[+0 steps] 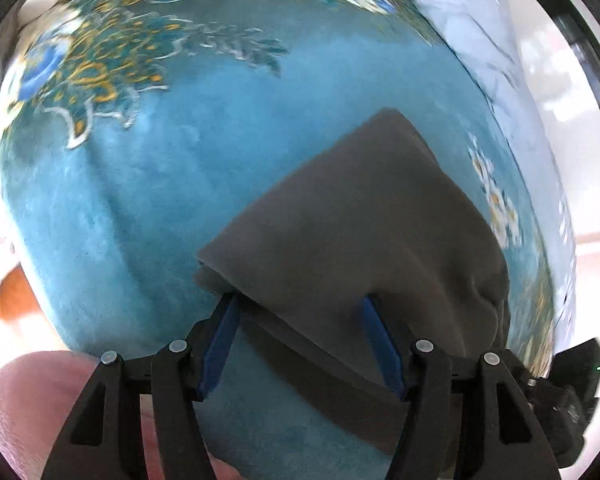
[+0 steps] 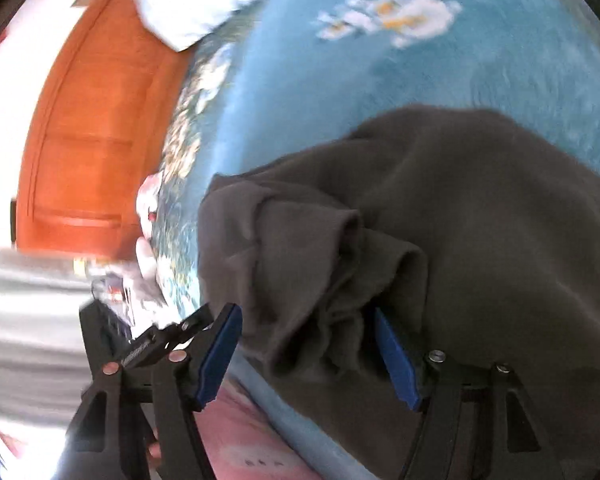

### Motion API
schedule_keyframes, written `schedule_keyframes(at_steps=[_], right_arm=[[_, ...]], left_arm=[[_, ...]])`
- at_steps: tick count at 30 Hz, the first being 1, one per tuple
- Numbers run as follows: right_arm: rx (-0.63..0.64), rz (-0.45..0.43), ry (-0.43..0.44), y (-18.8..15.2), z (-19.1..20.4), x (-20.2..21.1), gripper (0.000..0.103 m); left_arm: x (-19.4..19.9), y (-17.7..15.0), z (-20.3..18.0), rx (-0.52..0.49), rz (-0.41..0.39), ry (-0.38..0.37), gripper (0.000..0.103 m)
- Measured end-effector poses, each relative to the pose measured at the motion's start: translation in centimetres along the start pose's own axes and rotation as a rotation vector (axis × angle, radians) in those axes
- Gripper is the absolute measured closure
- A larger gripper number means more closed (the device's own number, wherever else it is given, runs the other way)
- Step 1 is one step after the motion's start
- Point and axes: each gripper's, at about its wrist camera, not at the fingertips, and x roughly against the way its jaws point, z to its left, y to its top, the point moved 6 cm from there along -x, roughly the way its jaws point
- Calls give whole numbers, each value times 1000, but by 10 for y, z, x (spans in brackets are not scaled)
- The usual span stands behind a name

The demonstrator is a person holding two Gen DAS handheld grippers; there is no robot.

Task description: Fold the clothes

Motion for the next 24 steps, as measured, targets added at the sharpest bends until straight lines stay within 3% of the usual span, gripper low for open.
schedule_keyframes(at_steps=[1,3,5,6,9,18,21,24], right_arm=[[-34,2,11,1,-2,-4,33],[-65,13,38,1,0,-11,54],[-35,15,70,1,12,-11,86],[-20,16,86,1,19,-10,87],[-21,20,89,-2,15,-14,88],[-94,27,54,-13,-18,-29,88],[-79,23,35,-13,-13,-20,84],[-30,-8,-10,-15,-4,4,62]], left_arm=[[0,1,4,22,-5,-3,39],[1,3,13,68,-21,-20,39],[11,7,16,95,-78,-57,39],[16,9,18,106,-109,-75,39],[27,12,15,87,-169,-98,39],[27,9,-8,-66,-204,-18,39],[34,9,-19,-113,-241,-15,39],[36,11,-37,-180,-259,-13,39]])
